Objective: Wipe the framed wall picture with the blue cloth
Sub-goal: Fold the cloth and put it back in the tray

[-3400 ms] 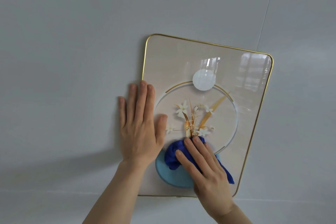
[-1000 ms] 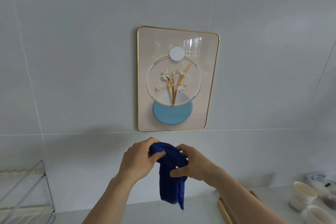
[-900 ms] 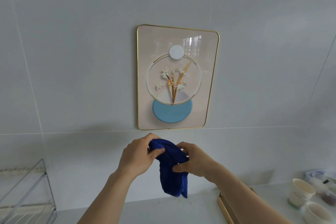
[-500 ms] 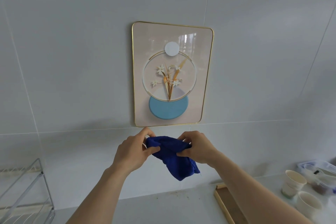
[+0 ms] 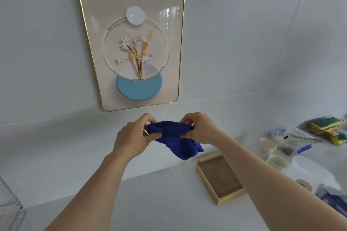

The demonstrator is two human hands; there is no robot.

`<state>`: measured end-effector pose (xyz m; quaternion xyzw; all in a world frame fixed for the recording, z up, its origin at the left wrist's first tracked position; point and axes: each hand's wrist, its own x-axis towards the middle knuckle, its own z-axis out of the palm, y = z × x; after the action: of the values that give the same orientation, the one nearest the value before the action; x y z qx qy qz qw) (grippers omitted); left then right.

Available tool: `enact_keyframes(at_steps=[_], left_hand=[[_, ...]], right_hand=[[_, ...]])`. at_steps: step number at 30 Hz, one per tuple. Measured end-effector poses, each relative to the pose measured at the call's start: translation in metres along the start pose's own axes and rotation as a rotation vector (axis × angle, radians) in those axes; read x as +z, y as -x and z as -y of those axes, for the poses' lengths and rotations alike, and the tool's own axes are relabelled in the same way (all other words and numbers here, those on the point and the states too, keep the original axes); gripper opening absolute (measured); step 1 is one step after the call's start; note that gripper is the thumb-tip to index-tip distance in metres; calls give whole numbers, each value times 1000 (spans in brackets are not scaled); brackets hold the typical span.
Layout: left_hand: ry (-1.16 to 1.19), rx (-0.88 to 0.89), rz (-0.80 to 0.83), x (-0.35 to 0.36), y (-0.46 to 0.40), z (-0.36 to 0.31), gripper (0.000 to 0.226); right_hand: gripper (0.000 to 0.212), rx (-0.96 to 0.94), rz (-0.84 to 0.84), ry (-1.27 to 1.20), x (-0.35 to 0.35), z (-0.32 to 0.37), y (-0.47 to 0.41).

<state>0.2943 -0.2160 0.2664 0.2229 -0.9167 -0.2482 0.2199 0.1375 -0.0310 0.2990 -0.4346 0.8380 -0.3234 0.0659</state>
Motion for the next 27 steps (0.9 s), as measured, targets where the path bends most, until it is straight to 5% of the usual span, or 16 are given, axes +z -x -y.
enact_keyframes(at_steps=[17,27], left_hand=[[65,27,223,174,-54,-112,33],[42,-144,316,291,-74,-123,32]], right_hand=[[22,185,-19,-24,-70,-198,26],[24,263,67,-52,-45,-315,3]])
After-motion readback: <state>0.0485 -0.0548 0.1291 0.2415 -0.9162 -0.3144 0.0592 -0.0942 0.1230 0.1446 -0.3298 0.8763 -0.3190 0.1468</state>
